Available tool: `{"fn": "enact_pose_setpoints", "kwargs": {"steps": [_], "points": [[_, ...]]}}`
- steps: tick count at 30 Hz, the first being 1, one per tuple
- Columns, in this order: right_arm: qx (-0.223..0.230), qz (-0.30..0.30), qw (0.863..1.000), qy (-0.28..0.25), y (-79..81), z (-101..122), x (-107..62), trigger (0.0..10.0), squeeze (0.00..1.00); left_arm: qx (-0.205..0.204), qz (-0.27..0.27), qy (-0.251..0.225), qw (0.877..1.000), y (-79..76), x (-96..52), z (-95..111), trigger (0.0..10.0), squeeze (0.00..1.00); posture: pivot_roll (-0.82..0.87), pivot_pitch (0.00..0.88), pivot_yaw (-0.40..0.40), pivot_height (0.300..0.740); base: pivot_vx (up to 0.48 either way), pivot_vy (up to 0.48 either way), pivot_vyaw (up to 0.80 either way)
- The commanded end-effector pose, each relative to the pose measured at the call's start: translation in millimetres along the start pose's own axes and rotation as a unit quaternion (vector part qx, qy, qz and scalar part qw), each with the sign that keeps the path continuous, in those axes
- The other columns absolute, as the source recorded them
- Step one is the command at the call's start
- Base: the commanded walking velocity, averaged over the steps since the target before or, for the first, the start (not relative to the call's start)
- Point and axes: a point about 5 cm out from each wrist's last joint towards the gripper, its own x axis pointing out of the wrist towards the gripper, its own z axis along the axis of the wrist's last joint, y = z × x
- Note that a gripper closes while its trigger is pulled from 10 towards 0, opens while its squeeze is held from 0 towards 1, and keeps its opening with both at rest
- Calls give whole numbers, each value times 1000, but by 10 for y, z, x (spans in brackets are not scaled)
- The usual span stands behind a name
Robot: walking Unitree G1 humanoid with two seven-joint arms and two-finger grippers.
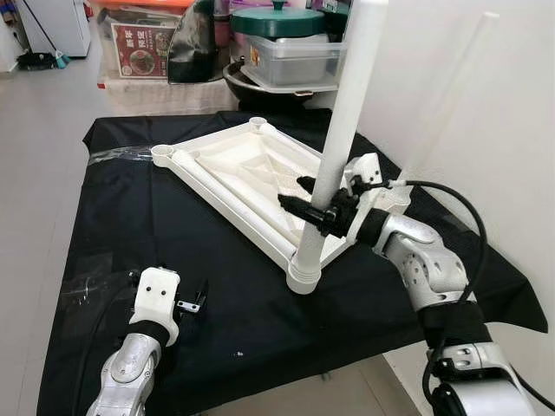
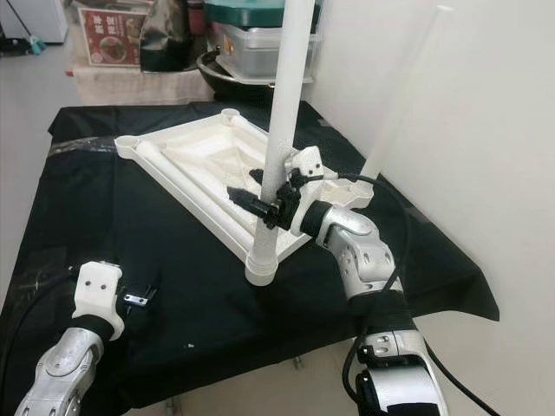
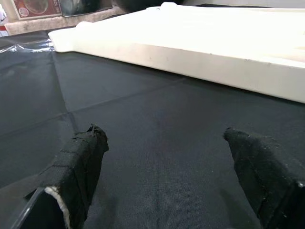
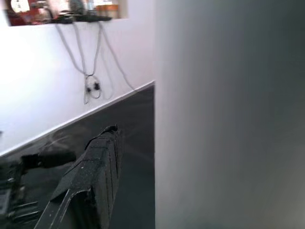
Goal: Building children table
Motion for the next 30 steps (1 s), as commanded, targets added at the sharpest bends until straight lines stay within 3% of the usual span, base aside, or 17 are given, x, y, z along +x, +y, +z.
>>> {"fn": "enact_pose_setpoints", "kwargs": {"steps": [1, 2, 8, 9, 10, 11, 14, 16, 18, 19, 20, 21, 23, 24, 27, 28, 30], "points": [[32, 76, 996, 25, 218, -213, 110, 8078, 0, -2, 2, 3, 1000, 9, -25, -24, 10000, 0, 130, 0, -128, 740, 0, 0, 0], [37, 96, 995, 16, 279, -221, 150, 0, 0, -1, 2, 3, 1000, 14, -26, -24, 10000, 0, 129, 0, -127, 740, 0, 0, 0], [7, -21, 999, 30, 198, -313, 317, 0, 0, 0, 2, 2, 1000, 29, -23, -21, 10000, 0, 126, 0, -124, 740, 0, 0, 0], [8, -139, 989, 58, 28, -384, 293, 0, 0, 0, 2, 2, 1000, 27, -23, -24, 10000, 0, 120, 0, -122, 740, 0, 0, 0], [3, -263, 961, 83, -138, -445, 218, 0, 0, 1, 2, 3, 1000, 25, -24, -28, 10000, 0, 118, 0, -120, 740, 0, 0, 0], [3, -263, 961, 83, -138, -445, 218, 0, 0, 1, 2, 3, 1000, 25, -24, -28, 10000, 0, 118, 0, -120, 740, 0, 0, 0], [-29, -536, 839, 82, -330, -503, -234, 0, 0, 1, -1, 6, 1000, 11, -35, -41, 10000, 0, 121, 0, -121, 740, 0, 0, 0], [-40, -553, 829, 71, -271, -482, -286, 0, 0, 1, -1, 6, 1000, 9, -37, -42, 10000, 0, 121, 0, -121, 740, 0, 0, 0], [-46, -545, 835, 60, -167, -450, -258, 0, 0, 1, -1, 7, 1000, 13, -38, -42, 10000, 0, 113, 0, -115, 740, 0, 0, 0], [-40, -496, 866, 53, 48, -414, -104, 7686, 0, 0, -1, 7, 1000, 14, -39, -43, 10000, 0, 107, 0, -112, 740, 0, 0, 0], [-40, -496, 866, 53, 48, -414, -104, 7686, 0, 0, -1, 7, 1000, 14, -39, -43, 10000, 0, 107, 0, -112, 740, 0, 0, 0], [-40, -435, 900, 1, 219, -303, 28, 10000, 0, -1, -2, 8, 1000, 12, -39, -51, 10000, 0, 106, 0, -113, 740, 0, 0, 0], [-40, -435, 900, 1, 219, -303, 28, 10000, 0, -1, -2, 8, 1000, 12, -39, -51, 10000, 0, 106, 0, -113, 740, 0, 0, 0], [-31, -402, 915, -35, 275, -219, 79, 10000, 1000, -2, -3, 8, 1000, 10, -37, -53, 10000, 0, 104, 0, -112, 740, 0, 0, 0], [12, -317, 945, -76, 334, -72, 195, 10000, 1000, -2, -2, 7, 1000, 11, -34, -49, 10000, 0, 106, 0, -114, 740, 0, 0, 0], [32, -243, 965, -94, 390, 34, 235, 10000, 0, -3, -2, 7, 1000, 10, -31, -50, 10000, 0, 104, 0, -115, 740, 0, 0, 0], [43, -193, 975, -104, 434, 102, 253, 10000, 0, -3, -2, 7, 1000, 9, -30, -51, 10000, 0, 103, 0, -116, 740, 0, 0, 0]]}}
